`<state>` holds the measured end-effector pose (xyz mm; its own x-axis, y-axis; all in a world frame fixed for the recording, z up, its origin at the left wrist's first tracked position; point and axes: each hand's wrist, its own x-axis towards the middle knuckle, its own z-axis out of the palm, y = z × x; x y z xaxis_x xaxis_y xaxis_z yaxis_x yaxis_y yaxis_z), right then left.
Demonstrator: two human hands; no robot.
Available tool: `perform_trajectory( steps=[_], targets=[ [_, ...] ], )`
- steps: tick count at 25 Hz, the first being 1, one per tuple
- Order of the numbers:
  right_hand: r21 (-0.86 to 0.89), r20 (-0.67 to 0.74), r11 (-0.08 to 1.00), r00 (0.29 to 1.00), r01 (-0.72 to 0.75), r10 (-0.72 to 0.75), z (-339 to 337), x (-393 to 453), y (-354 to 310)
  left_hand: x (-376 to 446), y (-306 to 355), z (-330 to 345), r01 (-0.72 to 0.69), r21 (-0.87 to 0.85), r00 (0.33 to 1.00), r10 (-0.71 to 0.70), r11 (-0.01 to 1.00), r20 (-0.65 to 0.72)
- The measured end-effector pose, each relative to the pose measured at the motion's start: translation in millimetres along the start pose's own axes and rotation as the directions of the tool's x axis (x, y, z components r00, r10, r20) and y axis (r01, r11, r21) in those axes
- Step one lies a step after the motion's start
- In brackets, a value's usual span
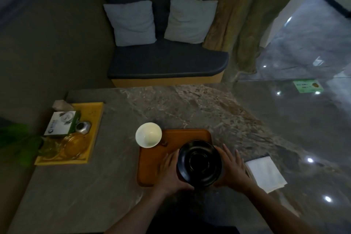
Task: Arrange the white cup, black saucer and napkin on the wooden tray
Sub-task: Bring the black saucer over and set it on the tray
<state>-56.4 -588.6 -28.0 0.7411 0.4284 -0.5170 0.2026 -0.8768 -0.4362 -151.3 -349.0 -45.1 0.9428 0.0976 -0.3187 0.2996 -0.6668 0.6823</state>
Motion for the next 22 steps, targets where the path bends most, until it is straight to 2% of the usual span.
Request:
perform_trajectory(
  steps=[4,11,17,22],
  targets=[
    [-0.005,0.030,1.000,1.000,-0.003,0.003,27,0,-17,-26,-29,-5,0.050,-0.015,0.999,-0.050,0.999,0.010],
    [0.011,0.071,0.999,0.997,0.041,-0.042,61,13,-52,-53,-68,-23,0.154,0.090,0.987,-0.149,0.984,-0.056],
    [0.015,0.079,0.996,0.993,0.087,-0.088,73,24,-55,-57,-76,-25,0.210,0.089,0.977,-0.205,0.974,-0.059],
    [-0.009,0.080,0.999,0.996,0.043,-0.043,66,30,-45,-44,-70,-20,0.216,0.071,0.976,-0.216,0.974,-0.018]
  ],
)
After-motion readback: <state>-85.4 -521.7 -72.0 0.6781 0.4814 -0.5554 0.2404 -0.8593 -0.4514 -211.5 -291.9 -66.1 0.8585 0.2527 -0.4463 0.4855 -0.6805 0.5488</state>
